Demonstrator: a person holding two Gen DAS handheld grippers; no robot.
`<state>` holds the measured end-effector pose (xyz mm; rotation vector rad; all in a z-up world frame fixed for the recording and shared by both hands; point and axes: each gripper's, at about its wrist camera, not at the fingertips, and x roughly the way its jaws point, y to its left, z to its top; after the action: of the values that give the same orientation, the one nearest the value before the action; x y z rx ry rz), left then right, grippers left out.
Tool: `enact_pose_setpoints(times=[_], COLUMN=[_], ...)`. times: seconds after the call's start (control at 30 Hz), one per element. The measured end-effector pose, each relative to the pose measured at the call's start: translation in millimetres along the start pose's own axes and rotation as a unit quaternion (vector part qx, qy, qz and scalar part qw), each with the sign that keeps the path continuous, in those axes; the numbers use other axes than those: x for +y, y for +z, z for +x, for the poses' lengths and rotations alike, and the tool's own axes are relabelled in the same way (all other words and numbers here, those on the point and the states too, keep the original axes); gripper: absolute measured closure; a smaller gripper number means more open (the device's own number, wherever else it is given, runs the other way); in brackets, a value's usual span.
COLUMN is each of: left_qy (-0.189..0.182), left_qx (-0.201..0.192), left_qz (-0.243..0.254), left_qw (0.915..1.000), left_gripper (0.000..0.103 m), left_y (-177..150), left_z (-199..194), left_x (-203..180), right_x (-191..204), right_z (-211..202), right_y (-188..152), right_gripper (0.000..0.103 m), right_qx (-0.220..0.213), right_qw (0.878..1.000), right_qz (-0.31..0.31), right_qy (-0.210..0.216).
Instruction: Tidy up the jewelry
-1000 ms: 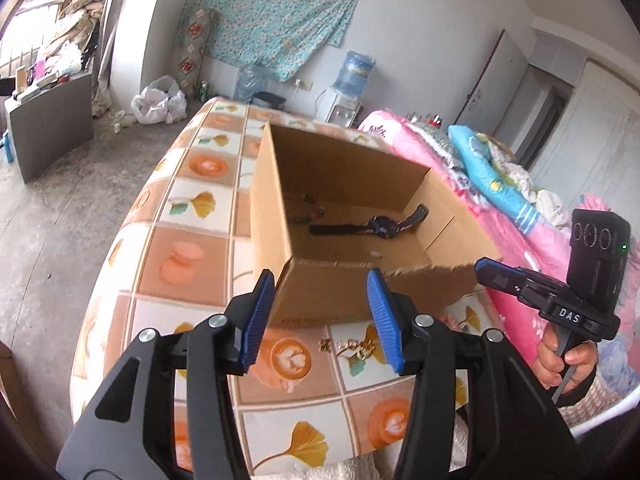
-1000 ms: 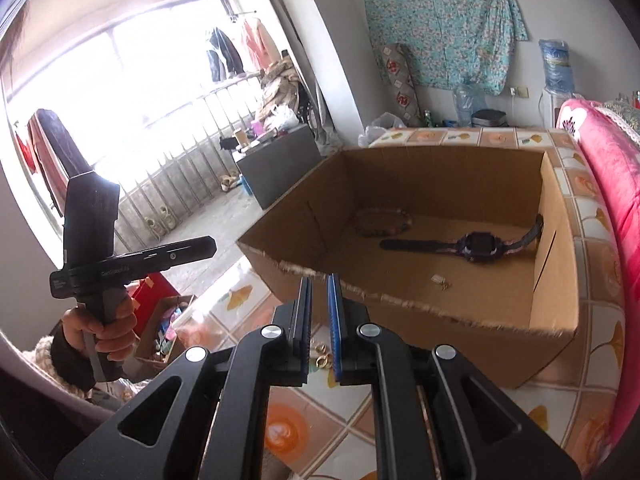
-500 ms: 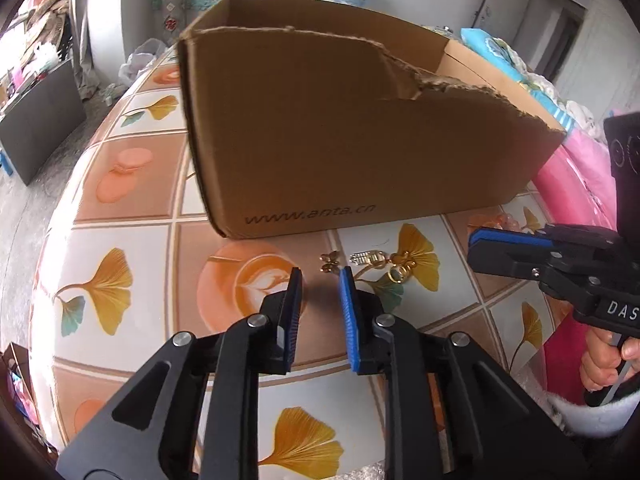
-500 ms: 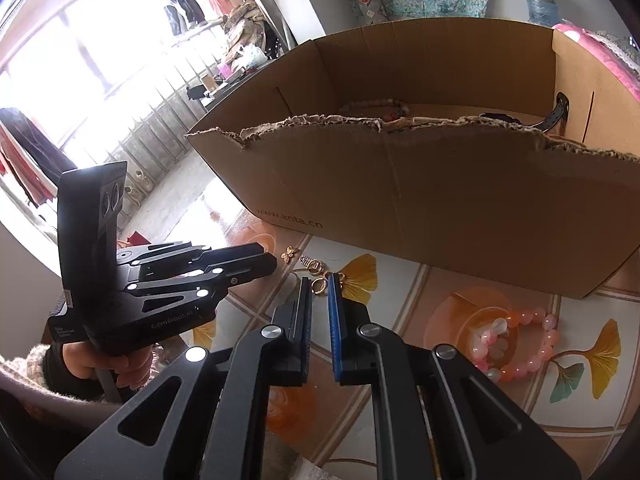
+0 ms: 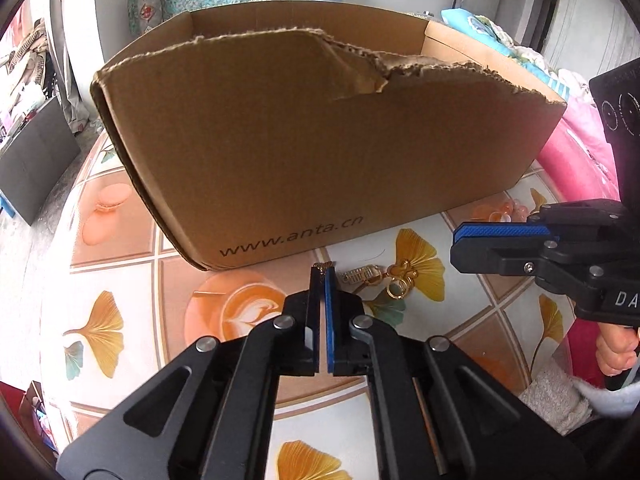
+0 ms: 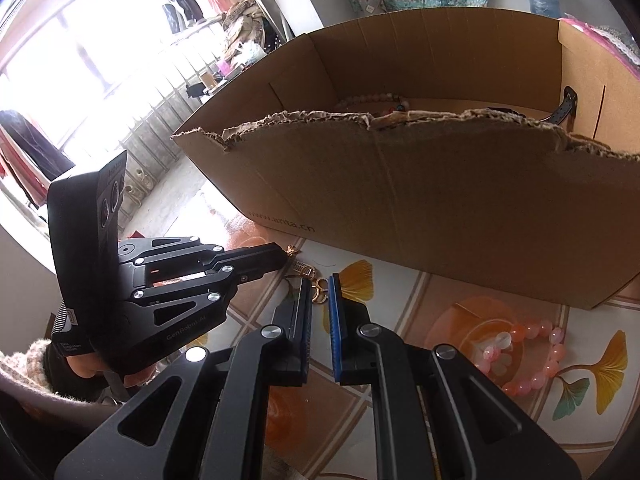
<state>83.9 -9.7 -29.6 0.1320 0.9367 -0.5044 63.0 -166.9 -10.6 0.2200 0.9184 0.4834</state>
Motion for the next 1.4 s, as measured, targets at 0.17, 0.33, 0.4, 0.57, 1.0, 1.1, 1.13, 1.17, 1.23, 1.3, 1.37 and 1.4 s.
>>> enact_pose_setpoints(times=[0.17,0.33,0.4,0.57,1.0,1.1,1.13,1.17,1.23,1.3,1.37,1.4], left_qy=[0.013,0.006,0.002,0.006,0.012,0.001,-0.004,-0.007,-0.009,-0.005,-0.006,-0.006], left_qx=[0.001,-0.002,-0.003,-0.007,-0.018,-0.018,-0.018,-0.017,-0.015,-0.015,-0.018,-0.019], left_qz=[0.005,-0.004,-0.003,-0.004,-0.024,-0.034,-0.038,-0.042,-0.046,-0.049,-0.056,-0.059], left_qw=[0.9999,1.0000,1.0000,0.9999,0.9995,0.9993,0.9991,0.9990,0.9988,0.9987,0.9983,0.9981], left_gripper=[0.099,0.097,0.093,0.092,0.096,0.096,0.096,0.096,0.096,0.096,0.096,0.096], left_y=[4,9,11,11,2,-4,-6,-8,-11,-14,-16,-16], left_z=[5,10,11,13,9,4,2,1,-2,-4,-5,-5], left_x=[-7,-9,-11,-15,-13,-7,-5,-3,-2,-2,-1,-2], right_x=[-1,0,0,2,8,9,9,9,10,11,12,13], right_z=[1,3,2,2,-2,-6,-7,-7,-5,-2,6,9], right_y=[0,-1,0,0,0,1,0,0,-1,-3,-2,-2], right_gripper=[0.094,0.094,0.094,0.094,0.094,0.094,0.094,0.094,0.094,0.094,0.094,0.094], right_qx=[-0.004,-0.003,-0.004,-0.006,-0.010,-0.019,-0.021,-0.022,-0.019,-0.011,0.003,0.009], right_qw=[1.000,1.000,1.000,1.000,1.000,1.000,1.000,1.000,1.000,1.000,1.000,1.000], right_qz=[0.003,0.004,0.004,0.005,0.011,0.012,0.012,0.013,0.013,0.008,-0.001,-0.008], right_qy=[0.001,0.002,0.002,0.000,-0.006,-0.009,-0.008,-0.007,-0.004,-0.001,-0.002,-0.007])
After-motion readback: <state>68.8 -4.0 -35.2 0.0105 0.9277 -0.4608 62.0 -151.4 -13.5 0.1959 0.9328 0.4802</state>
